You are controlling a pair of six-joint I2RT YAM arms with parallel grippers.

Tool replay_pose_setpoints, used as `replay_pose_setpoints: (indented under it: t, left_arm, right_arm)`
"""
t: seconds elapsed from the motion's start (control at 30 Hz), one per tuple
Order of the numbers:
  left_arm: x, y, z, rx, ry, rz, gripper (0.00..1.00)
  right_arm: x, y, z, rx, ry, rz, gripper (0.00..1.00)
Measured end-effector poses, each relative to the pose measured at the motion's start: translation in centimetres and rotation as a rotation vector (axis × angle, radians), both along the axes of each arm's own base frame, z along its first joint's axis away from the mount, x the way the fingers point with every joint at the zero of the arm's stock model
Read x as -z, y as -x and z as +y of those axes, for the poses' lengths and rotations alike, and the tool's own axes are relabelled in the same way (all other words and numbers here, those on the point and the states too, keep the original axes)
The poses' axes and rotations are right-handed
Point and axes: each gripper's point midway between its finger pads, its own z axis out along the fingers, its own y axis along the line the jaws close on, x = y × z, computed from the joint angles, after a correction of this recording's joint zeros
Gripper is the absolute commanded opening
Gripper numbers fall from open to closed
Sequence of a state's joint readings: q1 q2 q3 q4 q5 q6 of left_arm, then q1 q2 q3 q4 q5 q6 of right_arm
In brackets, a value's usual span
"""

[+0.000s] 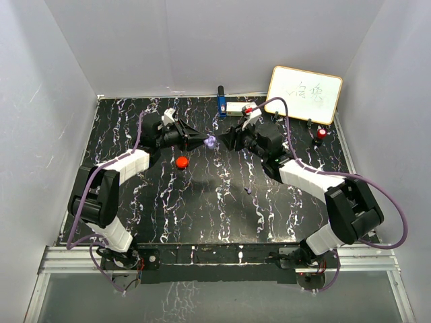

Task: Insert the wireless bluetooth earbuds into the charging case
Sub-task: Adjust the earbud with the charging case.

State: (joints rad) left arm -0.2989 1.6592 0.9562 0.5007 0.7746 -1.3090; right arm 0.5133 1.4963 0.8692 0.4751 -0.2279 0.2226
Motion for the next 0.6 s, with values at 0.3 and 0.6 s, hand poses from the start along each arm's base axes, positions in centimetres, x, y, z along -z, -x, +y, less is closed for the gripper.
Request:
replay_pose_setpoints:
  t: [0.3, 0.6]
  left_arm:
    - [0.0, 0.5, -0.7, 0.018, 0.000, 0.000, 0.00]
    - [-0.1, 0.8, -1.1, 0.031, 0.001, -0.001, 0.00]
  right_arm:
    - [0.2, 0.0, 0.1, -0.004, 0.005, 0.002, 0.39]
    - [1.1, 0.0, 0.3, -0.016, 0.014, 0.021, 0.39]
